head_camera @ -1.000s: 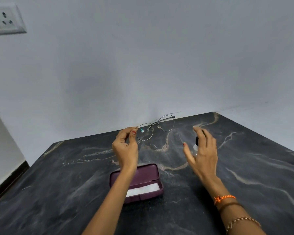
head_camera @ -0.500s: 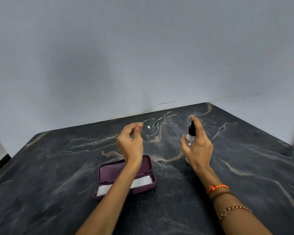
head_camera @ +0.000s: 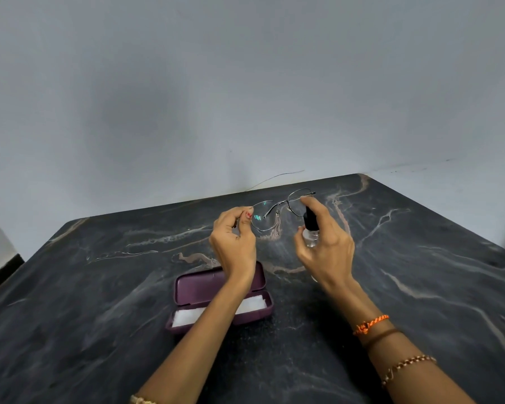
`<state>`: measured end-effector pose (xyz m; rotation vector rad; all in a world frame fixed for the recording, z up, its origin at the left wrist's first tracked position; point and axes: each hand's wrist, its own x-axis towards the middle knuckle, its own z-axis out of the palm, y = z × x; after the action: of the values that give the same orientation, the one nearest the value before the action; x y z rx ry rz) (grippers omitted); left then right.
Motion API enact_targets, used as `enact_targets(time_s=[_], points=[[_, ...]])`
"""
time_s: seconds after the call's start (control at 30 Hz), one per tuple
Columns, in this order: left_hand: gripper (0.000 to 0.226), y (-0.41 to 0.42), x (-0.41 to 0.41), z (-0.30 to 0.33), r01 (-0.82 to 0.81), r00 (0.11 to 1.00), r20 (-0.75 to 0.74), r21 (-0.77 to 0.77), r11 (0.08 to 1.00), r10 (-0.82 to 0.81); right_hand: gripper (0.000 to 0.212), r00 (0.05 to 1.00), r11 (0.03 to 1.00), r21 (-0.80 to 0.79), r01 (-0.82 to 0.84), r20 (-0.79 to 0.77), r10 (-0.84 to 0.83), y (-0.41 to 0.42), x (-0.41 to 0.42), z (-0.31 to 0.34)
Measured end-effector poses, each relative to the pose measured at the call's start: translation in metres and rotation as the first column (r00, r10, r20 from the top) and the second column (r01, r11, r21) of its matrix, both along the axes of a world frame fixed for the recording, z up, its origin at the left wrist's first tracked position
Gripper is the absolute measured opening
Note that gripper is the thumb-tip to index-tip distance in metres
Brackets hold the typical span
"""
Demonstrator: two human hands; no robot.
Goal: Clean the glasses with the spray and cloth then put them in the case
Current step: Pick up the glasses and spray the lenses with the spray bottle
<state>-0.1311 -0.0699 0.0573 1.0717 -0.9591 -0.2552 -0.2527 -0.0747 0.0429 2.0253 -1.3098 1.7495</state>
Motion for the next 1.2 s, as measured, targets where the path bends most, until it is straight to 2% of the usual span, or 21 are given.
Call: enact_targets(time_s=[0.23,0.43,0.7,1.03,1.2], points=[[0.009,-0.001,0.001,-0.001,-0.002,1.000,-0.004,0.001,1.000,0.002,0.057,0.999,0.999,-0.031,-0.019,-0.045,0.017,0.001,0.003,0.000],[0.008,-0.001,0.002,0.000,-0.009,1.000,0.010,-0.009,1.000,0.009,0.057,1.000,0.998,-0.063,-0.016,-0.025,0.014,0.003,0.006,0.002],[0.014,-0.005,0.007,-0.001,0.008,1.000,-0.025,-0.033,0.999,-0.009,0.070,0.994,0.998,0.013,0.068,0.087,-0.069,-0.002,-0.007,0.001],[0.018,-0.010,0.011,-0.003,0.004,0.999,-0.041,-0.059,0.998,-0.006,0.062,0.990,0.997,0.019,0.077,0.118,-0.079,-0.008,-0.016,-0.001],[0.022,-0.010,0.015,-0.002,0.002,0.998,-0.066,-0.060,0.998,-0.006,0.062,0.965,0.996,0.022,0.092,0.243,-0.094,-0.010,-0.015,-0.006]])
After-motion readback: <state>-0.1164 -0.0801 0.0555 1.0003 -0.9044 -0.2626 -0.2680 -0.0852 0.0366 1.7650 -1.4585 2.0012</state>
